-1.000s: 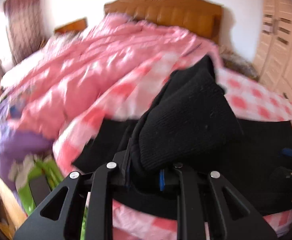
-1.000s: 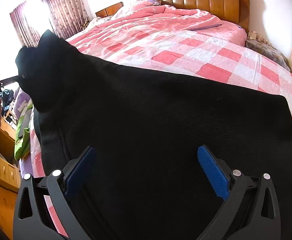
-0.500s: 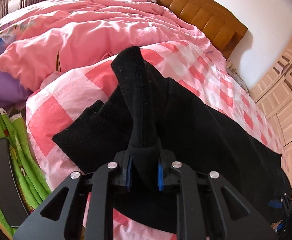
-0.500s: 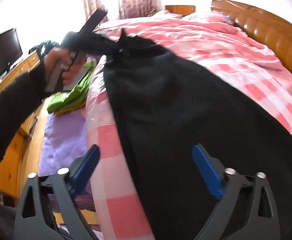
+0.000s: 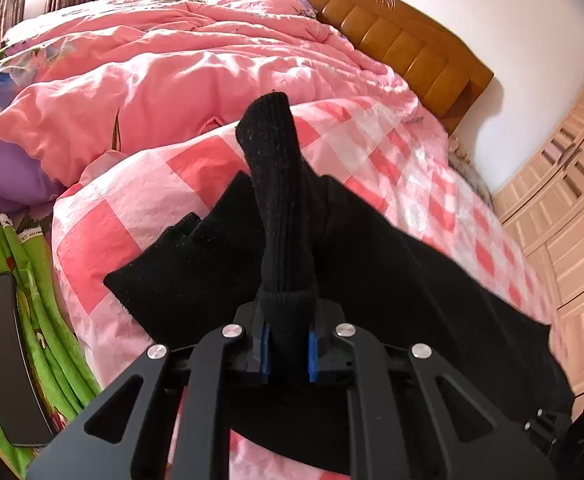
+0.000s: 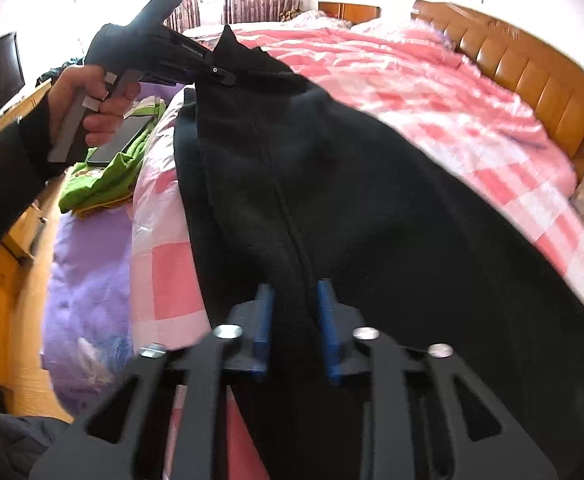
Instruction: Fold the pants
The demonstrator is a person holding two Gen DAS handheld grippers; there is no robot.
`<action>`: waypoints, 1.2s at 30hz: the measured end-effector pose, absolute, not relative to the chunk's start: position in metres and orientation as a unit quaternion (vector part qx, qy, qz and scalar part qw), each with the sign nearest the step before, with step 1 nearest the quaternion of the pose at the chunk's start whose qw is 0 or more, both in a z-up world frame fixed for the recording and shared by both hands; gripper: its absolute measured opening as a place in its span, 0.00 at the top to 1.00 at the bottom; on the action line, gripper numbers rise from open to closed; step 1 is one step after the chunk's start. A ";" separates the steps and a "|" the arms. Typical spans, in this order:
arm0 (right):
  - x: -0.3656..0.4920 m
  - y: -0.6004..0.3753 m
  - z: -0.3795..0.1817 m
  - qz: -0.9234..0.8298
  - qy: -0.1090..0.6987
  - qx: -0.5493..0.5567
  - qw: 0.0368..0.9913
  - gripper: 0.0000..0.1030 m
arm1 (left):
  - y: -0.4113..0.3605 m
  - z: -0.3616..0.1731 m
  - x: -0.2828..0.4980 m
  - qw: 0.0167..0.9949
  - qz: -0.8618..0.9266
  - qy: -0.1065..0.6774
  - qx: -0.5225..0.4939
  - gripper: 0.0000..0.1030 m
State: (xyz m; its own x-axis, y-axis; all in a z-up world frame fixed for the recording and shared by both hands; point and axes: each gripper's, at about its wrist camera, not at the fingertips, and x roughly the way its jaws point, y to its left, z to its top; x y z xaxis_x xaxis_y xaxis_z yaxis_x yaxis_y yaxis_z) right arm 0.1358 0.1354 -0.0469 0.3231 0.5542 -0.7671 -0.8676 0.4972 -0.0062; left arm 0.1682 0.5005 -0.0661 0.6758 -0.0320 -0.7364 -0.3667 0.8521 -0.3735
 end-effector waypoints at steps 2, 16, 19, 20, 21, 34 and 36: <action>0.133 0.131 -0.037 0.457 0.357 -0.207 0.788 0.89 | 0.499 -0.053 0.161 0.886 0.093 0.375 -0.257 0.88; 0.123 0.137 -0.051 0.475 0.383 -0.210 0.764 0.89 | 0.521 -0.094 0.149 0.862 0.085 0.399 -0.299 0.84; 0.121 0.137 -0.047 0.479 0.382 -0.212 0.761 0.89 | 0.520 -0.088 0.138 0.858 0.094 0.394 -0.317 0.86; 0.120 0.137 -0.046 0.480 0.382 -0.211 0.761 0.89 | 0.518 -0.086 0.133 0.857 0.093 0.389 -0.325 0.86; 0.119 0.136 -0.047 0.481 0.382 -0.210 0.761 0.89 | 0.517 -0.086 0.129 0.856 0.092 0.386 -0.330 0.86; 0.098 0.105 -0.031 0.508 0.376 -0.152 0.760 0.05 | 0.485 -0.043 0.095 0.899 0.205 0.305 -0.240 0.02; 0.100 0.086 -0.027 0.492 0.379 -0.128 0.773 0.05 | 0.436 -0.035 0.104 0.917 0.165 0.320 -0.173 0.02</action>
State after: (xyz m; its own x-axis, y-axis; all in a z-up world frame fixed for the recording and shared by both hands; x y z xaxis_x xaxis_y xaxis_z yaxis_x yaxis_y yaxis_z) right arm 0.1003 0.0856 -0.0265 0.2281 0.6640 -0.7121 -0.8578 0.4831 0.1756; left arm 0.1035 0.4358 -0.0347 0.7403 0.1922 -0.6442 -0.4141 0.8853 -0.2117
